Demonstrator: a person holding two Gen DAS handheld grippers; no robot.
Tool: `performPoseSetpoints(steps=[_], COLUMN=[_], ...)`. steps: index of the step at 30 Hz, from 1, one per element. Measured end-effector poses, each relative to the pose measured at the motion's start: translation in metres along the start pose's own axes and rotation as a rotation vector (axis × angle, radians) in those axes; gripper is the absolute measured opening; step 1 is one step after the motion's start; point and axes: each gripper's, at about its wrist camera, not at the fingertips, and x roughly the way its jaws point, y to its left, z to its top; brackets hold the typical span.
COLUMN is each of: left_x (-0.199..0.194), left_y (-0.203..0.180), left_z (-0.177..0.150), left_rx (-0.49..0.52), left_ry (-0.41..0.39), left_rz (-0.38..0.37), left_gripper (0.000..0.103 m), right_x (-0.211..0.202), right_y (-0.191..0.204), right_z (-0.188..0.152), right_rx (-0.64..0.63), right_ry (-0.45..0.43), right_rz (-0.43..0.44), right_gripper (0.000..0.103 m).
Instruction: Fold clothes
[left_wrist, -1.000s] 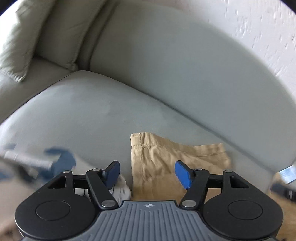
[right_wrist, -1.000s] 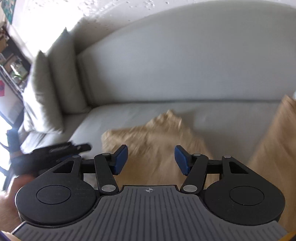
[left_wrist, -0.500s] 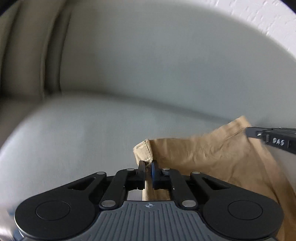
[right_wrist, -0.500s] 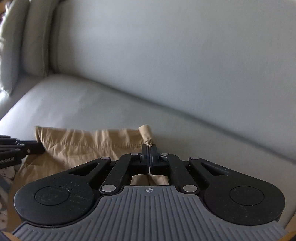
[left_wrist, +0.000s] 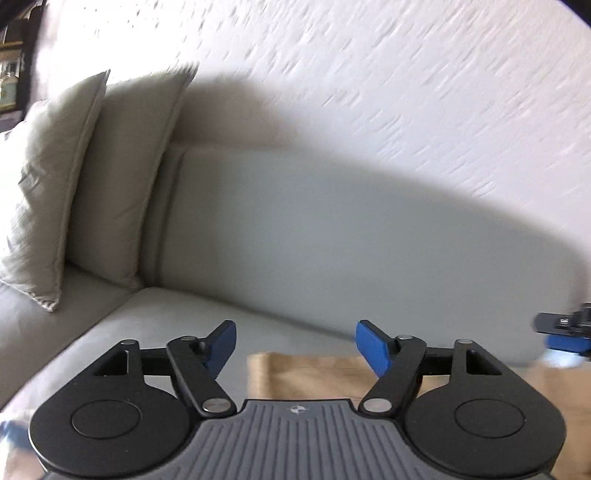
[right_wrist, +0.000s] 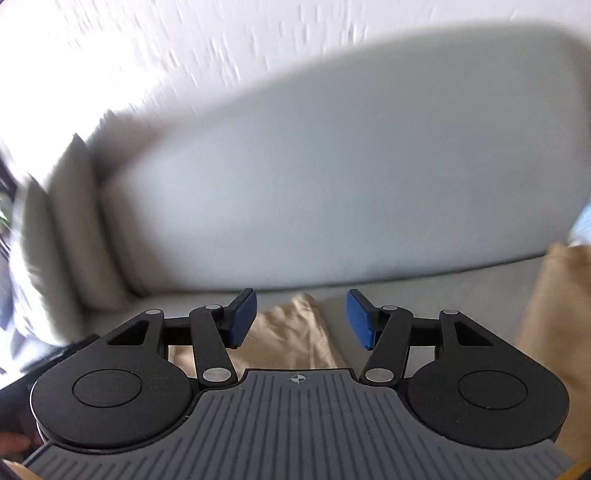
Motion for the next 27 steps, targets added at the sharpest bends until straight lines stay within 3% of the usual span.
performPoseSetpoints(steps=[5,8,12,16,18,20,21,22,24,27], left_x=[-0.103,-0.129,-0.142,-0.121,-0.111,-0.101,-0.094,-0.092,-0.085,-0.083], left_y=[-0.044,-0.077,-0.127,-0.168,-0.189,-0.204,-0.207,-0.214,-0.220,-0.231], left_z=[0.003,0.001,-0.012,-0.069,-0.105,-0.140,-0.156,-0.169,-0.187,-0.205], left_rx=[0.008,0.025,0.068,0.134,0.152,0.139,0.122,0.114,0.125,0.137], left_ry=[-0.003,0.089,0.268,0.426,0.479,0.531,0.561,0.586,0.592,0.603], left_rz=[-0.225,-0.332,-0.468,-0.536,-0.514,-0.475,-0.460,-0.471,-0.503,-0.517], left_gripper=[0.074,0.075,0.075,0.075,0.073,0.070,0.069,0.069,0.068,0.069], right_x=[-0.159,-0.230,-0.241,-0.253,-0.258,-0.264,-0.267,-0.261,-0.242,-0.214], right_y=[-0.011,-0.035,-0.093,-0.152,-0.181,-0.210,-0.225,-0.234,-0.246,-0.265], right_z=[0.011,0.012,0.001,-0.009,-0.015,-0.020,-0.022,-0.022,-0.016,-0.009], right_rx=[-0.003,0.005,0.080,0.155,0.192,0.229,0.248,0.247,0.225,0.193], right_ry=[-0.116,-0.161,-0.147,-0.132,-0.124,-0.116,-0.112,-0.114,-0.121,-0.132], right_rz=[0.009,-0.025,-0.103,-0.181,-0.220,-0.259,-0.278,-0.288,-0.300,-0.318], right_gripper=[0.065,0.070,0.073,0.075,0.075,0.071,0.064,0.050,0.038,0.039])
